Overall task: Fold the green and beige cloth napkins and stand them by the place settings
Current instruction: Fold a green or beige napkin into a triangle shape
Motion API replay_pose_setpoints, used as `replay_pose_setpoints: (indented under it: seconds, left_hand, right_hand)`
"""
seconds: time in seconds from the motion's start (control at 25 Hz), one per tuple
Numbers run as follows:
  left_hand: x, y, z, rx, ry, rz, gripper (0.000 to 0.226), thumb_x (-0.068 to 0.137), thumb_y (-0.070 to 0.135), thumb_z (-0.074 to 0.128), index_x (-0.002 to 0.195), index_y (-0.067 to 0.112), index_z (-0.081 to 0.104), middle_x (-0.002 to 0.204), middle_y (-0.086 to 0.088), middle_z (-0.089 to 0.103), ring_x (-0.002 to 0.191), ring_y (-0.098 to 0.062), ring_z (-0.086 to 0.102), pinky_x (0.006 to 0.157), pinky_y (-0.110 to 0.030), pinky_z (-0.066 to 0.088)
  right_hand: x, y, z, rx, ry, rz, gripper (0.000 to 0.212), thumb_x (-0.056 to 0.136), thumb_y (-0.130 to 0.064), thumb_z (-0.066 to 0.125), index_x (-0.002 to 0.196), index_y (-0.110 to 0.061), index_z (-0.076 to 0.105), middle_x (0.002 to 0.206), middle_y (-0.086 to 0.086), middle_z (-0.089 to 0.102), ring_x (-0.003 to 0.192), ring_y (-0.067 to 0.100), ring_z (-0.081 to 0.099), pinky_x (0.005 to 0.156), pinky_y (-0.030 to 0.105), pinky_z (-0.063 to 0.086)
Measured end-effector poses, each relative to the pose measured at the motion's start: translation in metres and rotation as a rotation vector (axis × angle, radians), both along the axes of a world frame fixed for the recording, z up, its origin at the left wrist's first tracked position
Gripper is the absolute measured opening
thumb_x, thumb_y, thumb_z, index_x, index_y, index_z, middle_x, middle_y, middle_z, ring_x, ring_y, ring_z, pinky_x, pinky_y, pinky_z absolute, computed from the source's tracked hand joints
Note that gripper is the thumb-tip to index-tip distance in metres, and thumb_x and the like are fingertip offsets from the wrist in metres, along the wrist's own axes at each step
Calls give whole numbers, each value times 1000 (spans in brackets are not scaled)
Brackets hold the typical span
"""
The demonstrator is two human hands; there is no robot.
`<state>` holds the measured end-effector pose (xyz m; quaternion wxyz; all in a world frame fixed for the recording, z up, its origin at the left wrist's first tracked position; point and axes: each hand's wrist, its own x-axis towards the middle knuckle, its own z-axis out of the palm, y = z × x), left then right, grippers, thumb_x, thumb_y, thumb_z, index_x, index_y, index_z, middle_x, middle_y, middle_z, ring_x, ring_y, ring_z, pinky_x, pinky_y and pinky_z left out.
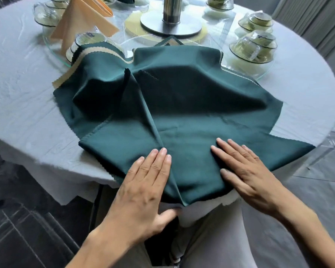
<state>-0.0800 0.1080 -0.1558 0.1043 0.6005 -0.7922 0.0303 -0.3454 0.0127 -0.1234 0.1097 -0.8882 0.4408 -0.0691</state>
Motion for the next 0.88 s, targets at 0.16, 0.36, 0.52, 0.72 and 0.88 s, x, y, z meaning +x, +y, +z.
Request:
replay_pose_setpoints:
  seconds: [0.16, 0.36, 0.52, 0.72, 0.88]
  left_hand:
    - [-7, 0, 2, 2, 18, 35, 81, 71, 33, 45, 150, 15, 40, 156, -17, 36, 144, -33, 35, 113, -48, 26]
    - [13, 0, 14, -16, -18, -90, 74, 81, 26, 40, 154, 33, 29, 156, -16, 35, 145, -32, 33, 114, -44, 24]
    - [60, 5, 22, 34, -95, -238, 86, 74, 17, 38, 156, 33, 22, 161, -8, 26, 150, -25, 22, 117, -43, 19]
    - [59, 18, 18, -55, -49, -285, 79, 74, 8, 40, 152, 17, 33, 155, -10, 39, 144, -27, 35, 114, -48, 28]
    - [50, 26, 13, -118, 7, -340, 64, 84, 10, 39, 147, 17, 46, 152, -10, 44, 141, -29, 40, 110, -48, 33]
  right_hand:
    - [-78, -27, 17, 128, 40, -25, 84, 69, -25, 42, 148, -49, 27, 158, -23, 22, 148, 8, 15, 119, 31, 12]
    - [-114, -49, 32, 126, -143, -79, 76, 64, -6, 60, 128, -47, 56, 138, -24, 52, 134, 10, 45, 112, 21, 31]
    - [-111, -45, 56, 312, -563, -75, 23, 72, 3, 75, 82, -17, 78, 104, 1, 75, 109, 25, 66, 97, 28, 51]
    - [-54, -64, 101, 503, -878, -92, 41, 50, -40, 91, 79, -19, 71, 75, 7, 70, 66, 20, 65, 61, 27, 59]
    - [20, -103, 135, 560, -825, -18, 39, 59, -10, 81, 92, -22, 64, 79, 4, 67, 67, 13, 61, 60, 18, 51]
